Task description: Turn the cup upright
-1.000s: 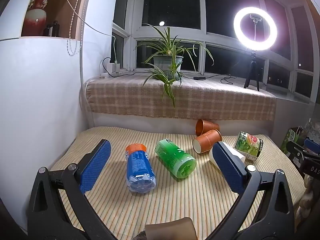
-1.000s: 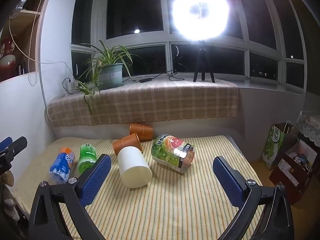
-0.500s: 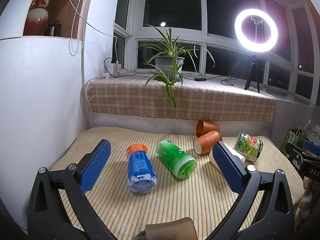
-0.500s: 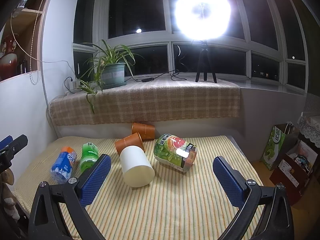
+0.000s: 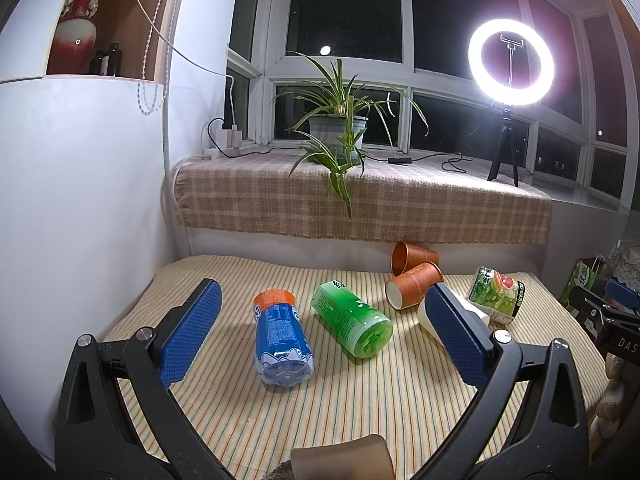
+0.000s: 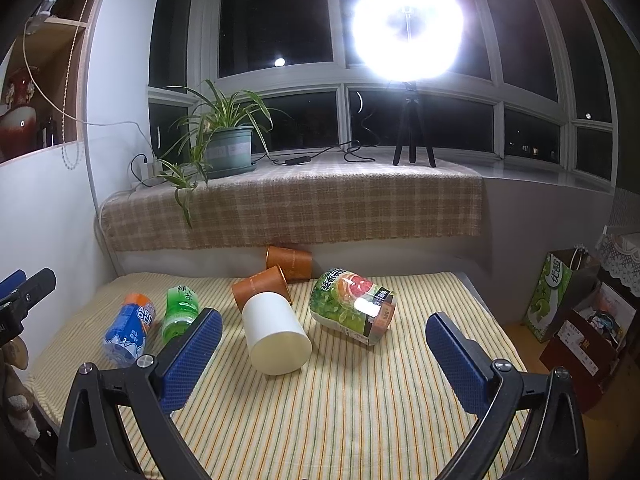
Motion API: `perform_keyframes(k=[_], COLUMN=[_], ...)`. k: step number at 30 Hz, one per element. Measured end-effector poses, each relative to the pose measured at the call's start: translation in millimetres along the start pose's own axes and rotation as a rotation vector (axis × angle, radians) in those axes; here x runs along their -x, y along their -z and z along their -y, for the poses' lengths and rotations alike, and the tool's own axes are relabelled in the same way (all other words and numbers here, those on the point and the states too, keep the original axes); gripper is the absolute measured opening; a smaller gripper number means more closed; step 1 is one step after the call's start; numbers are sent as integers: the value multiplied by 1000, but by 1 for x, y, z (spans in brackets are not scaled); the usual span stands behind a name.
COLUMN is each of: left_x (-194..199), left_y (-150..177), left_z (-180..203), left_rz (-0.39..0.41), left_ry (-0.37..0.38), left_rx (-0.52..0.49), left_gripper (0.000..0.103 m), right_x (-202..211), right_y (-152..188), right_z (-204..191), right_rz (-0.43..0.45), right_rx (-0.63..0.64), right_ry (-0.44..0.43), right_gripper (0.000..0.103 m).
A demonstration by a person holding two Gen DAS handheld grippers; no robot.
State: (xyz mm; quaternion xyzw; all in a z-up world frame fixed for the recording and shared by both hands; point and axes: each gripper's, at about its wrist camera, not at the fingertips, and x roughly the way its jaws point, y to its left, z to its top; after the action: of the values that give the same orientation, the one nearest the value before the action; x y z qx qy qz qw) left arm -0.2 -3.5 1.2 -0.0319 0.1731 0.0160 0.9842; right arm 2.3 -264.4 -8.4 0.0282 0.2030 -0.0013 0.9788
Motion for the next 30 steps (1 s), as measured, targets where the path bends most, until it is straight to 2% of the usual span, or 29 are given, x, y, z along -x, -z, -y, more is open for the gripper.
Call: perform_keyframes(k=[30], left_x=[3], left_y=[-1], left_z=[-3], left_rz=[2], left_ry=[-3], left_rx=[0], left_gripper=[103], right_x=[-7], right_y=[-1], right_z=[-5], right_rz=[-22], right_rx=[4], right_ry=[-16], right_gripper=[103])
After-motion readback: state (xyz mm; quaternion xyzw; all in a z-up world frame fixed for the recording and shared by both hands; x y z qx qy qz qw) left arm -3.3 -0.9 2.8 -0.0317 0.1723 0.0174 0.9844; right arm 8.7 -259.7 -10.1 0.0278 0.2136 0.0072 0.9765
